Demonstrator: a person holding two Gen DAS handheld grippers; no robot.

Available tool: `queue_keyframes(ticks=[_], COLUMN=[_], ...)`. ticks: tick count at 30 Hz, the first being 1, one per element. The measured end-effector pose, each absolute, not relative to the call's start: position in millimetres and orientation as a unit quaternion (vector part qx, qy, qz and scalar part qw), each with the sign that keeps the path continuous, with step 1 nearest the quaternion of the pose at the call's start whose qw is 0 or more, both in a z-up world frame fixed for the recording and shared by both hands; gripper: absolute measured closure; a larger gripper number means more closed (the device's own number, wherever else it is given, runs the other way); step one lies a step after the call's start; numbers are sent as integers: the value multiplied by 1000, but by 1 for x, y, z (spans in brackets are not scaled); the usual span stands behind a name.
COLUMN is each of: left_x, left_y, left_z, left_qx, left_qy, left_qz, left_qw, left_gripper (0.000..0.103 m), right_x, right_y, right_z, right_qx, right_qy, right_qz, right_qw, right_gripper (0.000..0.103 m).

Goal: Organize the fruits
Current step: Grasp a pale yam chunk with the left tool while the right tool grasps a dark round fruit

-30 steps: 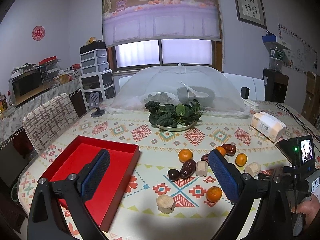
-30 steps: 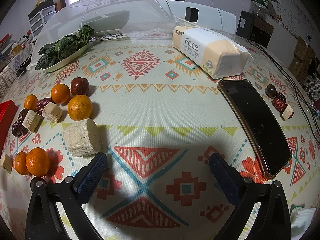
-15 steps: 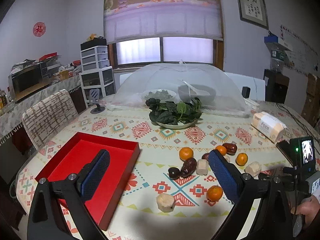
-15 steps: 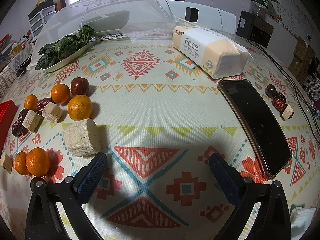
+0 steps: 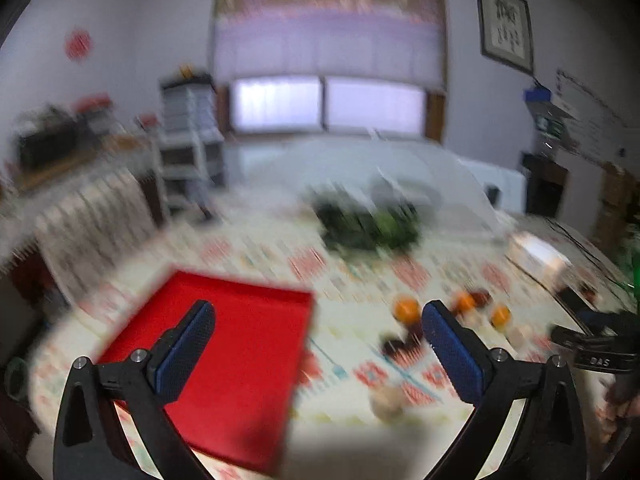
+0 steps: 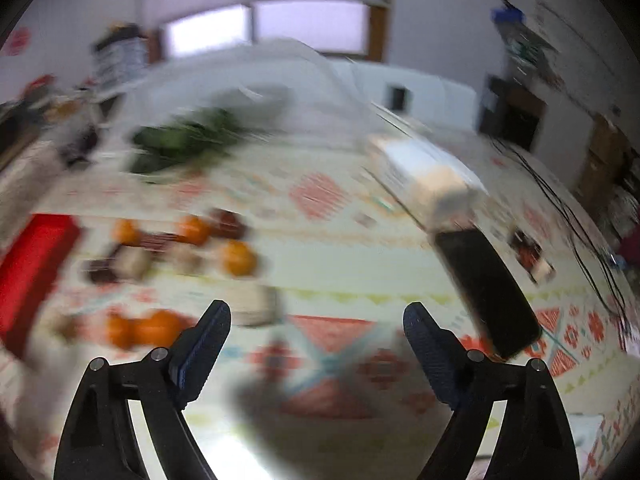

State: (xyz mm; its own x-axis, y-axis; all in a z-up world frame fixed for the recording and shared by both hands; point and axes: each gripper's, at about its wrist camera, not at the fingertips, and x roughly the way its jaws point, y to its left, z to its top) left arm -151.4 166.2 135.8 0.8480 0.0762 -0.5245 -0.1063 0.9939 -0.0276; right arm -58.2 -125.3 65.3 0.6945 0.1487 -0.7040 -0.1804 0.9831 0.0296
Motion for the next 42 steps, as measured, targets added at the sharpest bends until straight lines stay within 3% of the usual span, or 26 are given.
queue_keyframes(ticks=[3,6,12,15,16,18,21,23,29,38,42], left_x=[-137,-129,-112,-102,-99,-93,-89,-90,-104,-143,-145], left_y=[160,146,127,122,122,124,119,116,134,215,264], left_z=[103,76,47,34,30,24,22,21,39,140,160], left_qx=[-33,-19,5,12,11,4,22,28,-29,-97,-94], left_qy=[336,373,392,416,427,447,451,450,428,318,300], left_qz=[14,-6,-19,-27,-31,-40,-32,-38,-63,-58,-2], left_qw=[941,927,920,909,904,894,892,892,901,941,949], left_gripper=[2,9,10,27,39,54,55,69,69,69,69], right_x=[-61,-67,-63,-60,-65,-67,-69,-70,-85,-90,-79], right_y=[-90,-67,-56,-60,-58,-60,-62,-63,-64,-32,21], right_z=[55,36,14,9,8,8,9,10,31,108,135], right_qx=[-26,-45,-47,-35,-34,-34,-26,-25,-21,67,90], right_qy=[408,425,449,460,459,456,455,455,437,394,389], right_qz=[158,181,183,188,187,185,188,188,191,316,394], right_qw=[899,886,874,867,868,870,870,870,879,861,828], right_gripper=[12,22,36,64,68,73,73,74,74,74,74])
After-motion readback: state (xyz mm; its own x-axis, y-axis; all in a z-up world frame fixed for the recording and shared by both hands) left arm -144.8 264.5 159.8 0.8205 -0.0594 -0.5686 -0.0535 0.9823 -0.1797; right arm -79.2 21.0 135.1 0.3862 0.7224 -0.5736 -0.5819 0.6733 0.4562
